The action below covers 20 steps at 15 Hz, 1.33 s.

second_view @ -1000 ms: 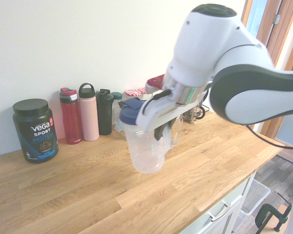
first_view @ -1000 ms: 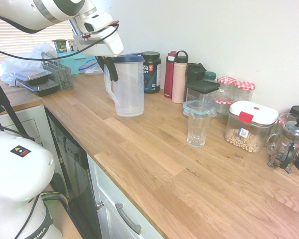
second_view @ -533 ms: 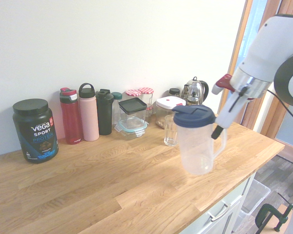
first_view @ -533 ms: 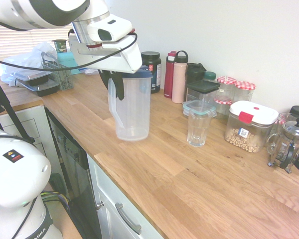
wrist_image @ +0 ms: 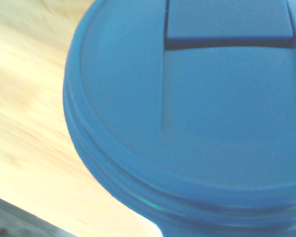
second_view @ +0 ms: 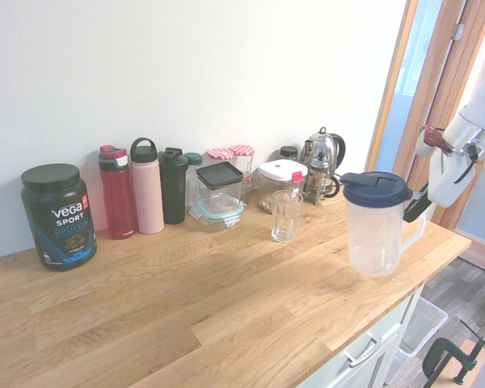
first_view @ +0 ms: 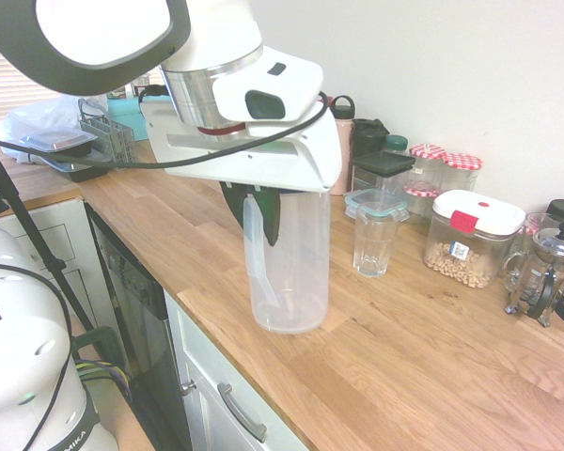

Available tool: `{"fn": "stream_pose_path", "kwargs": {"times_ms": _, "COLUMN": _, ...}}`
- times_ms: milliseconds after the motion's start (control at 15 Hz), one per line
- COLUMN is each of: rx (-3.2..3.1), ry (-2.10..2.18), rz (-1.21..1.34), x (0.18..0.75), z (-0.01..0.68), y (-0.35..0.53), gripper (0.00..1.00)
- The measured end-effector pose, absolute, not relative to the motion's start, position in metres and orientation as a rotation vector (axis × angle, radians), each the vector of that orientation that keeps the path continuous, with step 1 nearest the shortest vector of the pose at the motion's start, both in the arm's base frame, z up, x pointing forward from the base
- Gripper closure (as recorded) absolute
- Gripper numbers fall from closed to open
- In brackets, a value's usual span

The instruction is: Pour me some water

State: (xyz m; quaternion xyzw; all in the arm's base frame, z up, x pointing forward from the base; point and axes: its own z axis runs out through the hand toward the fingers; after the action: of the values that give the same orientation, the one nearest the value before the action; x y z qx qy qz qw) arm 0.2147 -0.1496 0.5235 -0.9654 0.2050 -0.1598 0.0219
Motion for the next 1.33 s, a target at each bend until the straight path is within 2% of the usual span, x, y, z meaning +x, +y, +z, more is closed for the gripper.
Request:
{"fn": "stream_pose_path", "kwargs": {"times_ms": 400, "rx": -3.134, "ry": 0.674, "rz": -0.412, "x": 0.295, "z": 0.557, "y": -0.182, "gripper": 1.0}}
{"fn": "stream_pose_path", "kwargs": {"times_ms": 800, "rx": -3.304, "ry": 0.805, "rz": -0.078, "x": 0.366, "z": 0.623, "y": -0.167, "gripper": 1.0}}
{"fn": "stream_pose_path", "kwargs": {"times_ms": 1333, "rx": -3.392, "ry": 0.963, "rz": 0.299, "x": 0.447, "z": 0.576, "y": -0.128, "gripper": 1.0}}
